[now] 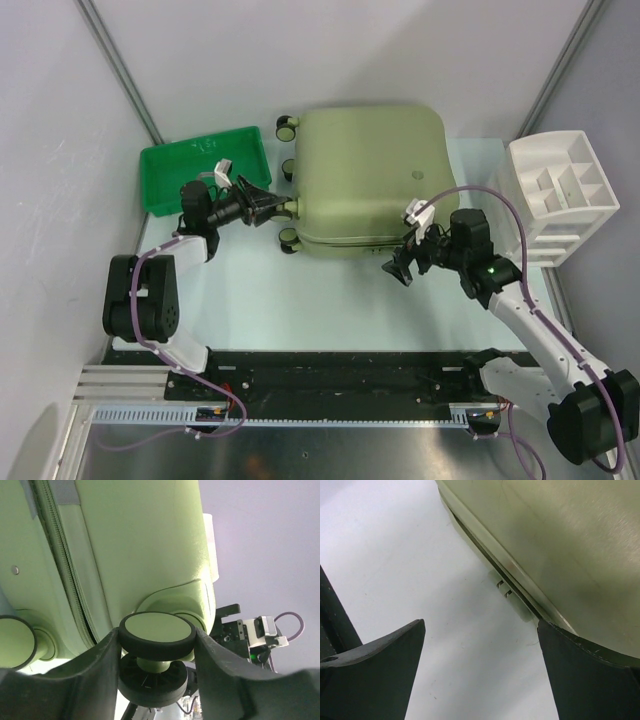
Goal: Open, take out, and arrange the luggage
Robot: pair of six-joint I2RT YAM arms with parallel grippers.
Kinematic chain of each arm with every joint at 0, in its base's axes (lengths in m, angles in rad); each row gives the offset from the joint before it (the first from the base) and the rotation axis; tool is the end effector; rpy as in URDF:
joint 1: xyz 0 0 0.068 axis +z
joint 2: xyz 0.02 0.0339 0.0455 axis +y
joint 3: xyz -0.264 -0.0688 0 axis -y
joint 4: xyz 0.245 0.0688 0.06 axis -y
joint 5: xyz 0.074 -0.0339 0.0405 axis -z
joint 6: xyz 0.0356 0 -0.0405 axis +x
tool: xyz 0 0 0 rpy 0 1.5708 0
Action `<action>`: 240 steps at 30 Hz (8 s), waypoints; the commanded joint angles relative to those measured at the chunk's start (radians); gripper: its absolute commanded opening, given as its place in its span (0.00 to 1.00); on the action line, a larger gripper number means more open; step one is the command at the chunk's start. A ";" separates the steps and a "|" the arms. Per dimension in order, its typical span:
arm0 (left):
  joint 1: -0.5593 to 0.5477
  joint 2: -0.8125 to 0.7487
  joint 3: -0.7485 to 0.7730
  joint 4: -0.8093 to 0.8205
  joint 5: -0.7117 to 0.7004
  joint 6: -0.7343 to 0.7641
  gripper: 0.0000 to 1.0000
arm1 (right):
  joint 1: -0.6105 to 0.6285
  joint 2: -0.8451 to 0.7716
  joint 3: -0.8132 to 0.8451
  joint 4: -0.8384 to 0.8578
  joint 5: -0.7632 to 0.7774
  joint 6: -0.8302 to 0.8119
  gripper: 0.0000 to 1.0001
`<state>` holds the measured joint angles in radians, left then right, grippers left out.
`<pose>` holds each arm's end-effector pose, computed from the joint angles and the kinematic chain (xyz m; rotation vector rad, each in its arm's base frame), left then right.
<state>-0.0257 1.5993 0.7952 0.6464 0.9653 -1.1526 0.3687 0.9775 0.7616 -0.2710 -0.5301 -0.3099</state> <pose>0.3329 -0.0378 0.2278 -0.2815 1.9568 -1.6421 0.1960 0.0950 0.2895 -0.9775 1.7838 0.5802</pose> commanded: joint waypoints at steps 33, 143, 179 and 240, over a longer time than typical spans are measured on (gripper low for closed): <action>0.023 -0.108 0.288 0.219 -0.013 -0.339 0.84 | 0.133 0.372 0.040 1.115 0.598 -0.422 0.86; 0.142 0.451 0.995 -1.304 -0.608 2.171 0.98 | -0.122 0.492 0.663 0.125 0.102 -0.164 1.00; 0.124 -0.108 0.098 -1.423 -0.629 2.586 0.61 | -0.137 0.535 0.650 -0.266 -0.008 -0.212 0.98; 0.083 -0.265 0.492 -1.446 -0.192 1.725 1.00 | 0.091 0.791 0.791 -0.025 0.335 -0.218 0.81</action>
<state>0.0696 1.3106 1.2396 -0.7952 0.7372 0.6224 0.4034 1.7634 1.5612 -0.3374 -0.3275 -0.5026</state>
